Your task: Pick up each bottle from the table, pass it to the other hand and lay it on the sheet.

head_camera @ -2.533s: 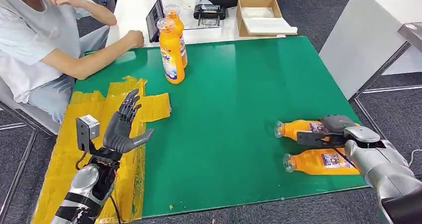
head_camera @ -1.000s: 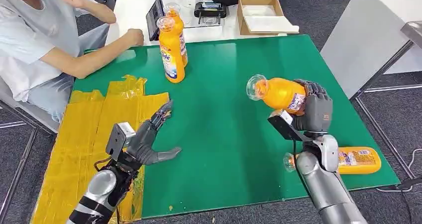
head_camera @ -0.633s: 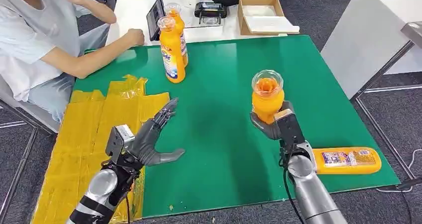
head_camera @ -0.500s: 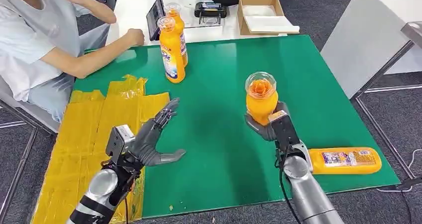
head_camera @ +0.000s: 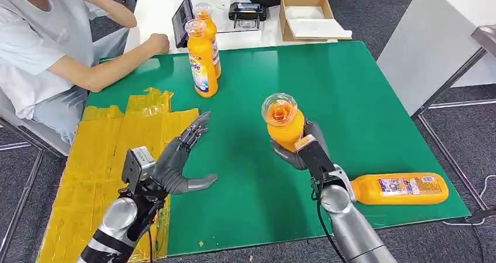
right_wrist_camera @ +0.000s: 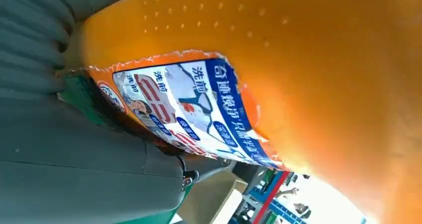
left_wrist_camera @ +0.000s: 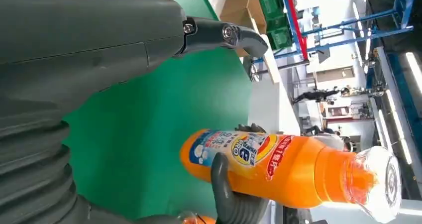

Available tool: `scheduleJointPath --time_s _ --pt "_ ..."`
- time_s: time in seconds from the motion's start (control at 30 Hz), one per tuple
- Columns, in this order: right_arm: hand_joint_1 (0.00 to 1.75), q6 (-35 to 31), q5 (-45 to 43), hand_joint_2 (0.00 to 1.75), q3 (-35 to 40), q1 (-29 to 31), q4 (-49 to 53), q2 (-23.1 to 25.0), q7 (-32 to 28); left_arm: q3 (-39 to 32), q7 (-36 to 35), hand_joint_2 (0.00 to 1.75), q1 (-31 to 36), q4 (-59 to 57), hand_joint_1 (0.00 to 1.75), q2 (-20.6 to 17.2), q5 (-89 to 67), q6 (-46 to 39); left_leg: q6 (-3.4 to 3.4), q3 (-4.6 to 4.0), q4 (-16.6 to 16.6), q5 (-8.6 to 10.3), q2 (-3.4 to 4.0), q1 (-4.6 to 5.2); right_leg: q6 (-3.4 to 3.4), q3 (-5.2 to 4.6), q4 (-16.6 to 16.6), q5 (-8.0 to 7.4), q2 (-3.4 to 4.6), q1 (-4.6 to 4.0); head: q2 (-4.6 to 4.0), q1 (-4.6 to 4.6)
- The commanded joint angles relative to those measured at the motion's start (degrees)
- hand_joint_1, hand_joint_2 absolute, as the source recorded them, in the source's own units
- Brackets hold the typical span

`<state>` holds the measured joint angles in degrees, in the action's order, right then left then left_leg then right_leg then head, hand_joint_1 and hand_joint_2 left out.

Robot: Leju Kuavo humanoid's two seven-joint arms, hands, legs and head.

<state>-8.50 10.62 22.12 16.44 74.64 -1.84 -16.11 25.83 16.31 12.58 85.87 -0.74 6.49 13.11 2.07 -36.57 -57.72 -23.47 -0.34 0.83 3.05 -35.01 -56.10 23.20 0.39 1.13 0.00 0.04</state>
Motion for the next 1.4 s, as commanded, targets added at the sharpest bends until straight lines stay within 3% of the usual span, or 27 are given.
scheduleJointPath --time_s 0.03,1.4 --pt "1.75 0.15 -0.12 1.75 1.98 2.93 -3.54 0.08 0.33 1.37 -0.05 1.75 2.05 -1.46 0.0 -0.84 0.08 0.16 -0.15 0.22 -0.05 -0.1 0.06 -0.09 -0.13 0.24 0.02 0.05 0.01 -0.09 0.0 0.0" --pt "1.75 6.36 0.39 1.75 11.72 10.58 -8.84 2.69 -0.02 6.86 2.03 1.75 3.44 -0.29 0.0 0.29 -2.5 -0.68 -0.13 0.18 -0.03 -0.07 0.07 -0.05 -0.1 0.18 0.0 0.03 0.02 -0.06 0.0 0.0"
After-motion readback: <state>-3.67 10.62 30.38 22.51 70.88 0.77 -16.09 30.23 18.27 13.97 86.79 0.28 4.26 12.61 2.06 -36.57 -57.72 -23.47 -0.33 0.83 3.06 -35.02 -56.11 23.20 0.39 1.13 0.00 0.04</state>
